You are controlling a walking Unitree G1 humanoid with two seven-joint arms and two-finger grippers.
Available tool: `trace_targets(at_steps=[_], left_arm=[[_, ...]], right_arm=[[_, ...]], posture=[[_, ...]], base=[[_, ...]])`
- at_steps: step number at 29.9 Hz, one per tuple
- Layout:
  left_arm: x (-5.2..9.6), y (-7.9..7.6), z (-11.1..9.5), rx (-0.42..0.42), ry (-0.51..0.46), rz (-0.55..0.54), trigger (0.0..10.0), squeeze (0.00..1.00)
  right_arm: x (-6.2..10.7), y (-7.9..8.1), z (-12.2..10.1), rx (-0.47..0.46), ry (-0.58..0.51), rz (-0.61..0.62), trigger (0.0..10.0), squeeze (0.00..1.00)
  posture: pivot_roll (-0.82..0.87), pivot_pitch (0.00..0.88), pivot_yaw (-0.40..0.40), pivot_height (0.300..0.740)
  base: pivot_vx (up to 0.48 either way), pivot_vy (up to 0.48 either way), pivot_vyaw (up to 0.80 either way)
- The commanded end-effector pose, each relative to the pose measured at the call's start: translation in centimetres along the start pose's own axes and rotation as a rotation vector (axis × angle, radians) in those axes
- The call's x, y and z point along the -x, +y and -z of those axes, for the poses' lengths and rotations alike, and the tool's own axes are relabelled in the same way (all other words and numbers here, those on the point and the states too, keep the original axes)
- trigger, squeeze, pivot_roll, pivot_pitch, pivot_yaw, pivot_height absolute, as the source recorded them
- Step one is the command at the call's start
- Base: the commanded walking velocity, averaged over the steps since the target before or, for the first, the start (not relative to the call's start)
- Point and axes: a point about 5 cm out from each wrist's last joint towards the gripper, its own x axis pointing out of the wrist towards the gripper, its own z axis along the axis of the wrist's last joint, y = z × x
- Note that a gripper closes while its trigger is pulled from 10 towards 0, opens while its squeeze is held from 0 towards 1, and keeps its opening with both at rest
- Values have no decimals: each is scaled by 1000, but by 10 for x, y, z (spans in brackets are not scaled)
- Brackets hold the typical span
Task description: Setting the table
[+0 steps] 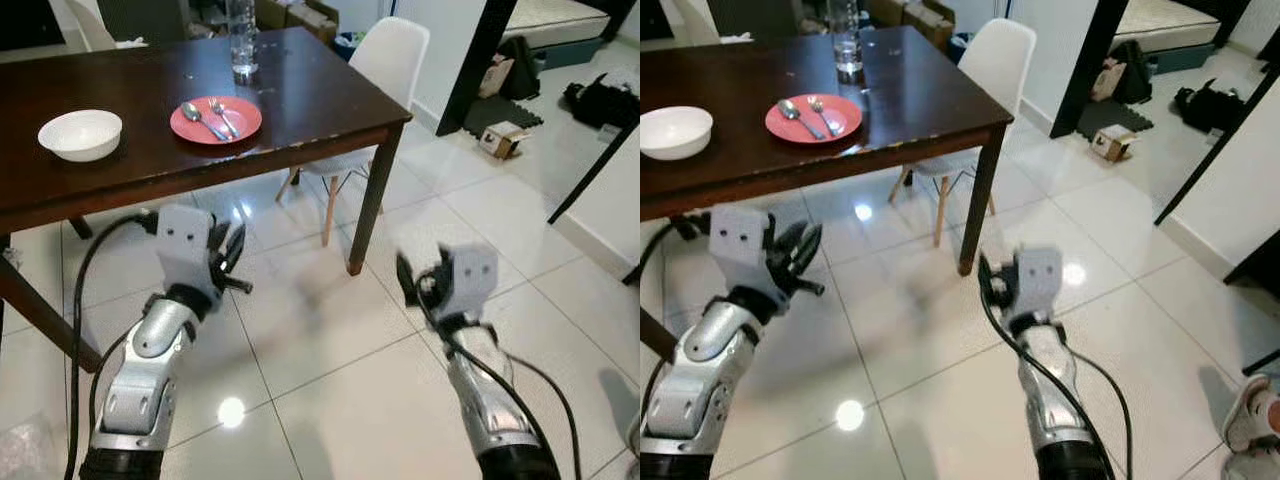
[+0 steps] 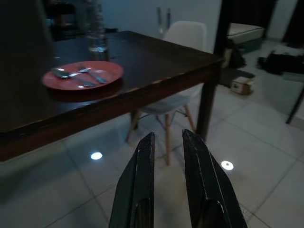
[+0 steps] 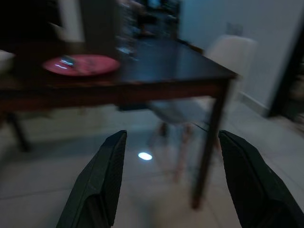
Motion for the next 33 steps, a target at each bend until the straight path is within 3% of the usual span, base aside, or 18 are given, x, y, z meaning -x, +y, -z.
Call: trace_targets(at_steps=[1,5,11,33], left_arm=[[-2,5,-1,-9,-10,-48,10000,0],[-5,8,-5,-58,-33,-82,10000,0],[-6,7,-5,-77,-29,-83,10000,0],[-7,3,-4,-87,-34,-73,10000,0]], right_arm=[[0,3,-5,-19,0,-7,10000,0],[-3,12,-19,-32,-42,-32,10000,0],[0,21,-19,-43,-24,-54,10000,0],[7,14,-17,-36,44,-50,10000,0]], posture=[[4,48,42,740],[2,46,41,740],[3,42,40,740],[-5,28,41,740]], base=[[0,0,0],[263,0,0],[466,0,0],[467,0,0]])
